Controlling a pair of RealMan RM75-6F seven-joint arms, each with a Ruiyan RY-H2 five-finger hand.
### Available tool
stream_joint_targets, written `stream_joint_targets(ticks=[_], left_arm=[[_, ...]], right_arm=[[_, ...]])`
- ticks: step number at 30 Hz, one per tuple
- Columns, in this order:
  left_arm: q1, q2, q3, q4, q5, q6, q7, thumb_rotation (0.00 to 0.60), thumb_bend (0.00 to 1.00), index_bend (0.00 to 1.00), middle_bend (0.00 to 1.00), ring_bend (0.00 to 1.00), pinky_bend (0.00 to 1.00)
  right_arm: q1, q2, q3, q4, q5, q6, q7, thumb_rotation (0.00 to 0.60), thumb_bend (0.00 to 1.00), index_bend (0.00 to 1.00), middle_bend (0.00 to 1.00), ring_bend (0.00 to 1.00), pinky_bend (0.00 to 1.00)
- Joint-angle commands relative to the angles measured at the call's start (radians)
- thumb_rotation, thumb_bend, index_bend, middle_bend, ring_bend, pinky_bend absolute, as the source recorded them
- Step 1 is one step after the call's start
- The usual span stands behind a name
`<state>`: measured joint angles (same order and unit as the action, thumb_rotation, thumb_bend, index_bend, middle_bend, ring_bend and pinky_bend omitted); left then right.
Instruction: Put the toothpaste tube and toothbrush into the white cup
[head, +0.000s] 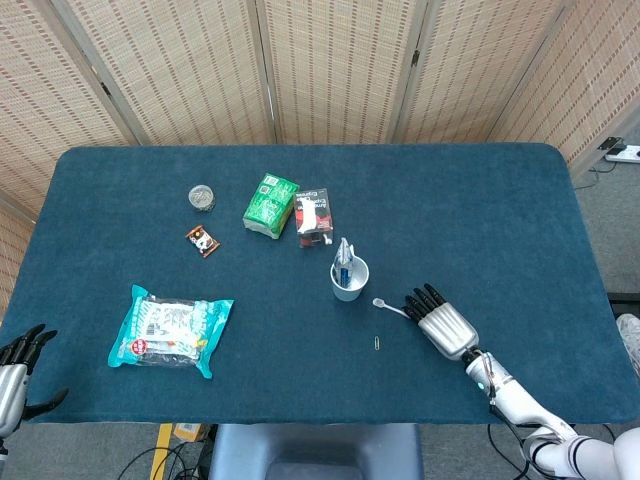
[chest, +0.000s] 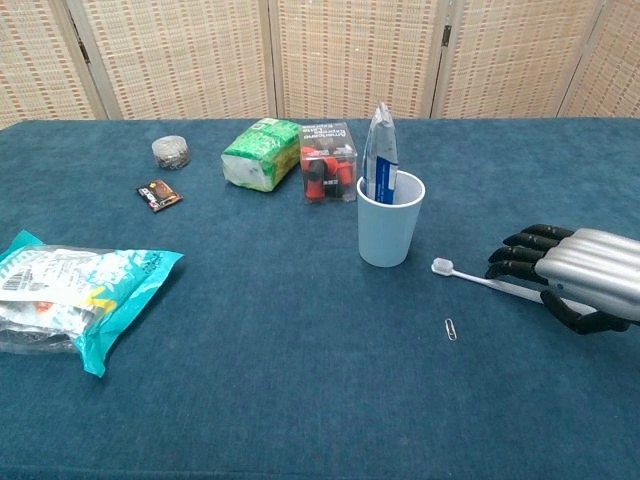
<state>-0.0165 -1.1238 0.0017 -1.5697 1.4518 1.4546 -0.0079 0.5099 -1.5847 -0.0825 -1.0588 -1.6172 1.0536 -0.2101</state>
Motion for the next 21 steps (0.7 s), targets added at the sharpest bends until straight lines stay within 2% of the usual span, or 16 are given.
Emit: stream_joint_targets(ticks=[1, 12, 14, 15, 17, 19, 21], left_arm=[[-0.001, 0.0, 0.0, -0.001, -0.001, -0.002, 0.002, 0.6, 0.25, 0.17, 0.11, 0.14, 0.19], [-0.002, 0.0, 0.0, -0.002, 0.003, -0.004, 0.0, 0.6, 0.25, 0.17, 0.11, 0.14, 0.19], [-0.003, -0.001, 0.0, -0.001, 0.002, -0.005, -0.001, 0.6, 0.25, 0.17, 0.1, 0.14, 0.19], [-0.003, -0.002, 0.0, 0.0, 0.003, -0.005, -0.002, 0.6, 0.25, 0.17, 0.1, 0.14, 0.19], [-0.003, -0.002, 0.0, 0.0, 0.004, -0.004, -0.004, 0.6, 0.25, 0.17, 0.1, 0.14, 0.19], [-0.002, -0.001, -0.001, 0.001, 0.005, -0.002, -0.006, 0.6, 0.25, 0.17, 0.1, 0.14, 0.19], [-0.002, 0.001, -0.002, 0.001, 0.004, 0.0, -0.009, 0.6, 0.25, 0.17, 0.1, 0.14, 0.19]], right_arm=[[-0.001, 0.004, -0.008, -0.01, -0.012, 0.006, 0.003, 0.6, 0.74, 0.16, 0.11, 0.0, 0.0], [-0.017, 0.043, -0.051, -0.087, -0.07, 0.047, -0.022, 0.6, 0.71, 0.16, 0.13, 0.0, 0.0], [-0.025, 0.041, -0.038, -0.089, -0.065, 0.069, -0.021, 0.6, 0.62, 0.17, 0.14, 0.0, 0.0], [-0.028, 0.039, -0.031, -0.088, -0.062, 0.08, -0.019, 0.6, 0.5, 0.19, 0.15, 0.0, 0.0], [-0.032, 0.034, -0.016, -0.092, -0.055, 0.098, -0.01, 0.6, 0.33, 0.22, 0.17, 0.0, 0.0], [-0.033, 0.034, -0.006, -0.106, -0.05, 0.107, 0.004, 0.6, 0.23, 0.26, 0.18, 0.0, 0.0], [-0.033, 0.037, 0.005, -0.124, -0.044, 0.115, 0.016, 0.6, 0.18, 0.29, 0.19, 0.0, 0.0]])
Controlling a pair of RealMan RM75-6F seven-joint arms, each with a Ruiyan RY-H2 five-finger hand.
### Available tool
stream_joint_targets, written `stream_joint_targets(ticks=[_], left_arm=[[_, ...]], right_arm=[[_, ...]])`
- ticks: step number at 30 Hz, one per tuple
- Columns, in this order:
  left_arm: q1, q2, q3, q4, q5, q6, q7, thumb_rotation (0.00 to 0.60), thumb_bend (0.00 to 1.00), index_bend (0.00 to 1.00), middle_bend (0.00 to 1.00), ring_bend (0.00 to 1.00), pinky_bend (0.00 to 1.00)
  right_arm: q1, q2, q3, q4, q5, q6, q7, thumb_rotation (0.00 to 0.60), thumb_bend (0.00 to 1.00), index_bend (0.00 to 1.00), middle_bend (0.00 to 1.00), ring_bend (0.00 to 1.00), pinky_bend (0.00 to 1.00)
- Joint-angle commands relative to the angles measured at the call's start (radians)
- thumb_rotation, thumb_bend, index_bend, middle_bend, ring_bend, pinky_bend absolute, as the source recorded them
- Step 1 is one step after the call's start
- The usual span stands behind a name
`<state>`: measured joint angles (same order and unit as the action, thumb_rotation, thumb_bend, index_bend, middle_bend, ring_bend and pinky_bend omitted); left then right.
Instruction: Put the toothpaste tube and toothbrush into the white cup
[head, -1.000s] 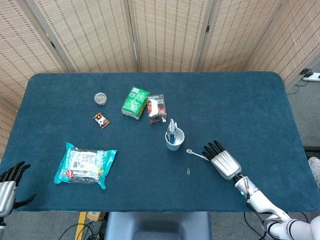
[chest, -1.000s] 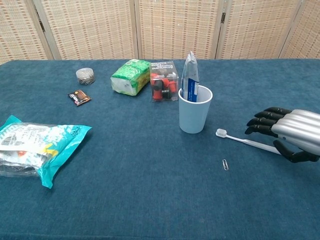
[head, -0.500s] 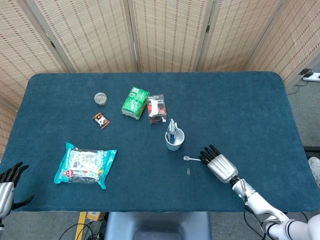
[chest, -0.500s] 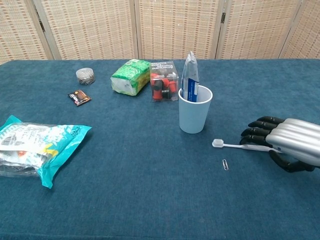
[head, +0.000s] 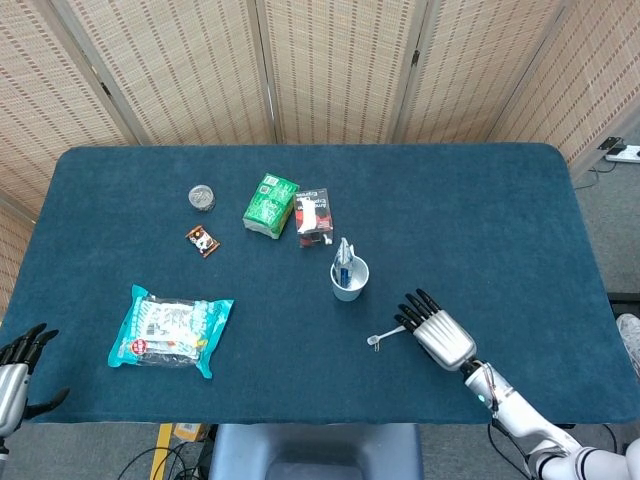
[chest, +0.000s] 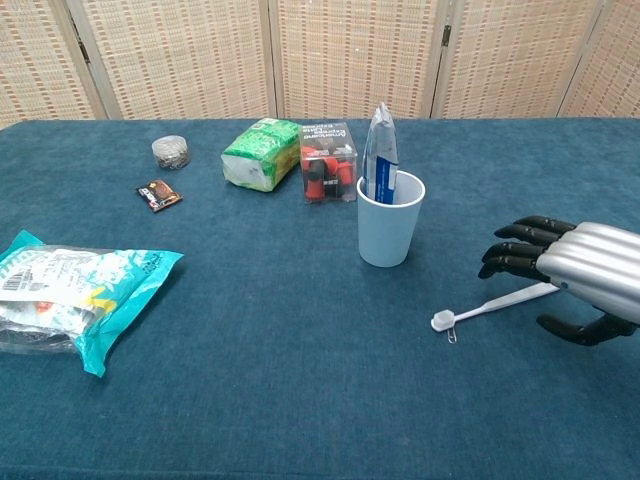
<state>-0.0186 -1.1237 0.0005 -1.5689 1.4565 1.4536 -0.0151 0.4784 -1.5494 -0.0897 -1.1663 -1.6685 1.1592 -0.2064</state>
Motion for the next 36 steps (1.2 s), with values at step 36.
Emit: stream_joint_targets(ticks=[36], left_arm=[[0.004, -0.009, 0.004, 0.018, -0.001, -0.005, -0.013, 0.6, 0.25, 0.17, 0.1, 0.14, 0.19]], right_arm=[[0.057, -0.089, 0.052, 0.066, 0.053, -0.08, -0.068, 0.6, 0.28, 0.48, 0.32, 0.07, 0.1]])
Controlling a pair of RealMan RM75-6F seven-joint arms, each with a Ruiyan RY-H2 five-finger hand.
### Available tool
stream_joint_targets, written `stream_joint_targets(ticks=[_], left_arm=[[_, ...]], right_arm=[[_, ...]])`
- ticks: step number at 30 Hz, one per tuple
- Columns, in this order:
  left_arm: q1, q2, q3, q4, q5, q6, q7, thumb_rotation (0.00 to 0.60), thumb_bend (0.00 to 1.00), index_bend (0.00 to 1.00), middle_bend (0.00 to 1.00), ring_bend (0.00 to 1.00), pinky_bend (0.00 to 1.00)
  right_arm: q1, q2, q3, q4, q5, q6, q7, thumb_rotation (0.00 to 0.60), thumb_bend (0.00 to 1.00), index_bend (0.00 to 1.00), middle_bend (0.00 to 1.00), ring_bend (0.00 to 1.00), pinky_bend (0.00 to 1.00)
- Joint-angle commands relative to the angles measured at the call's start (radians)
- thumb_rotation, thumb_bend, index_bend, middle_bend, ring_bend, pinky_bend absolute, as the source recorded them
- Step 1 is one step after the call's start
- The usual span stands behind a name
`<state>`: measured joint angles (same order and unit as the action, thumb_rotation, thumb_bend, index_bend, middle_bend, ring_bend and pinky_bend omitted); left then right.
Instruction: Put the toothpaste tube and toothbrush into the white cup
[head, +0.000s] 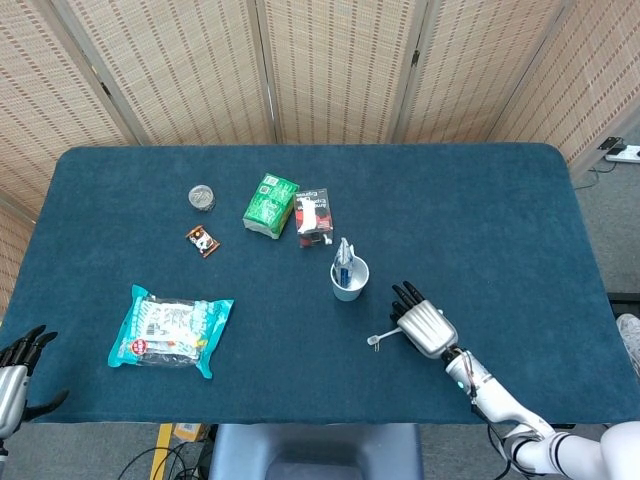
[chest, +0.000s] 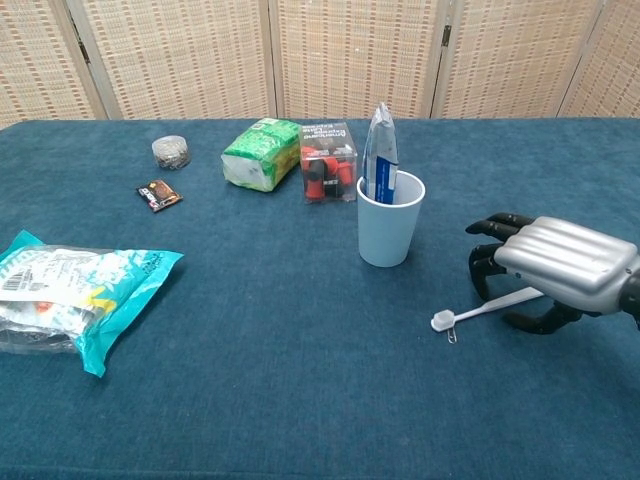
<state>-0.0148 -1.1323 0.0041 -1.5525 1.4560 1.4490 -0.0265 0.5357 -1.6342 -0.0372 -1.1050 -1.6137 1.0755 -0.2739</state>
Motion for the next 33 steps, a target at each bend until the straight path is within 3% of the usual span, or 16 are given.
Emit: stream_joint_targets(ticks=[1, 17, 33], left_arm=[[0.0, -0.001, 0.0, 0.003, -0.001, -0.001, -0.002, 0.6, 0.25, 0.17, 0.1, 0.14, 0.19], [0.004, -0.009, 0.002, 0.023, -0.004, -0.003, -0.021, 0.6, 0.25, 0.17, 0.1, 0.14, 0.19], [0.003, -0.011, 0.0, 0.025, -0.002, -0.003, -0.023, 0.6, 0.25, 0.17, 0.1, 0.14, 0.19]], right_arm=[[0.0, -0.007, 0.0, 0.009, -0.003, 0.006, 0.001, 0.6, 0.28, 0.48, 0.32, 0.07, 0.1], [0.001, -0.032, -0.006, 0.048, -0.009, 0.012, 0.004, 0.6, 0.3, 0.51, 0.32, 0.08, 0.1], [-0.016, -0.012, -0.003, 0.036, -0.017, 0.066, 0.038, 0.6, 0.42, 0.58, 0.35, 0.11, 0.1]])
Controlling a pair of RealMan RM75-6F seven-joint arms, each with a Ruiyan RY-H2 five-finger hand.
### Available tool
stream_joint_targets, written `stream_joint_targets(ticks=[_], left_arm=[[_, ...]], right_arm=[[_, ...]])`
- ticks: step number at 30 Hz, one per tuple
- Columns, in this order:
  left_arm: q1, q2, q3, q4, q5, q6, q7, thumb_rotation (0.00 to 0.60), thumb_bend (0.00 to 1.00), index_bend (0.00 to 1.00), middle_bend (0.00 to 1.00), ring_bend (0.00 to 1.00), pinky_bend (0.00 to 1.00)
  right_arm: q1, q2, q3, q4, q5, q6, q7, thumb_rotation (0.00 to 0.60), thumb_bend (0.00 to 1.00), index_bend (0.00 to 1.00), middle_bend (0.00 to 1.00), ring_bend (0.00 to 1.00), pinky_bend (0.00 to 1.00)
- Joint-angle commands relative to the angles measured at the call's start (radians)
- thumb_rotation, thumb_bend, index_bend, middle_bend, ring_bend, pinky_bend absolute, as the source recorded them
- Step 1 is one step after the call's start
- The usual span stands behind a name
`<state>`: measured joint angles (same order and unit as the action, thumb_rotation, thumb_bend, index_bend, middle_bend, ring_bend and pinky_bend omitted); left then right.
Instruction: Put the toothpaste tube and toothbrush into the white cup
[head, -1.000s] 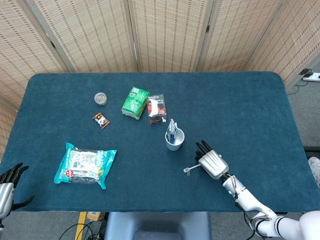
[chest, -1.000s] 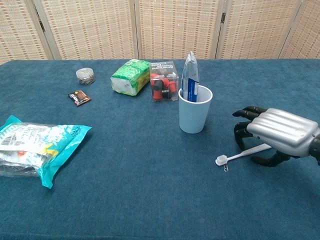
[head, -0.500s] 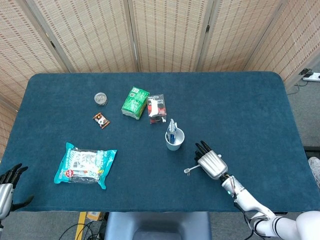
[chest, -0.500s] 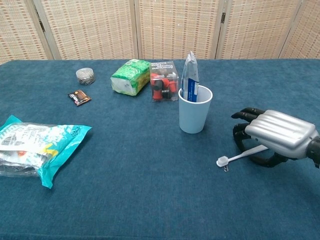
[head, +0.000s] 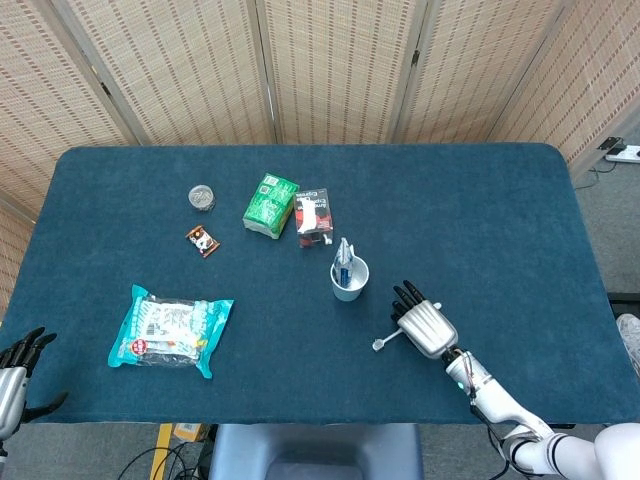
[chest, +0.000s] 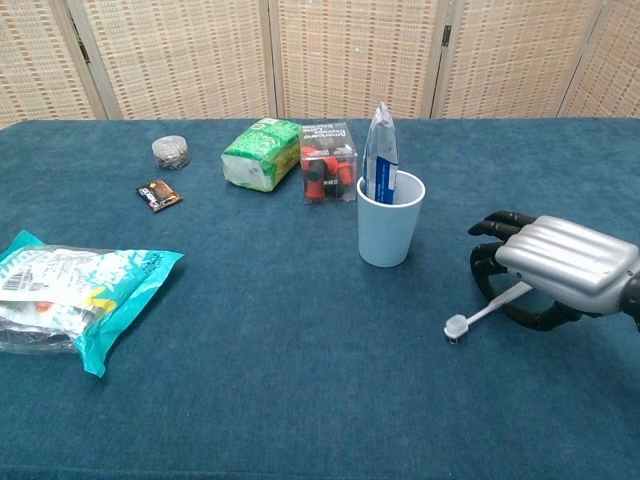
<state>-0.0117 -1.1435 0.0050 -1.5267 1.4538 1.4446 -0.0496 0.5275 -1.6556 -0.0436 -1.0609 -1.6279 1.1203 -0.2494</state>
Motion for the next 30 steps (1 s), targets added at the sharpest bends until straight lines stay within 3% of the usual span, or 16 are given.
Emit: stream_joint_targets(ticks=[1, 11, 16, 30], left_arm=[[0.0, 0.001, -0.001, -0.001, 0.0, 0.002, 0.0, 0.6, 0.25, 0.17, 0.1, 0.14, 0.19], [-0.007, 0.007, -0.007, -0.018, 0.002, 0.002, 0.013, 0.6, 0.25, 0.17, 0.1, 0.14, 0.19], [-0.01, 0.01, -0.007, -0.032, 0.009, 0.004, 0.025, 0.6, 0.25, 0.17, 0.1, 0.14, 0.19], [-0.002, 0.024, -0.004, -0.053, 0.004, 0.012, 0.038, 0.6, 0.25, 0.17, 0.1, 0.14, 0.19]], right_arm=[[-0.011, 0.015, 0.006, -0.014, -0.003, 0.034, 0.023, 0.6, 0.42, 0.59, 0.35, 0.11, 0.1], [-0.039, 0.124, 0.076, -0.176, 0.002, 0.187, 0.194, 0.6, 0.43, 0.62, 0.36, 0.13, 0.1], [-0.029, 0.149, 0.132, -0.265, 0.045, 0.194, 0.307, 0.6, 0.43, 0.63, 0.36, 0.13, 0.1], [0.038, 0.045, 0.277, -0.317, 0.211, 0.093, 0.666, 0.6, 0.41, 0.63, 0.36, 0.13, 0.1]])
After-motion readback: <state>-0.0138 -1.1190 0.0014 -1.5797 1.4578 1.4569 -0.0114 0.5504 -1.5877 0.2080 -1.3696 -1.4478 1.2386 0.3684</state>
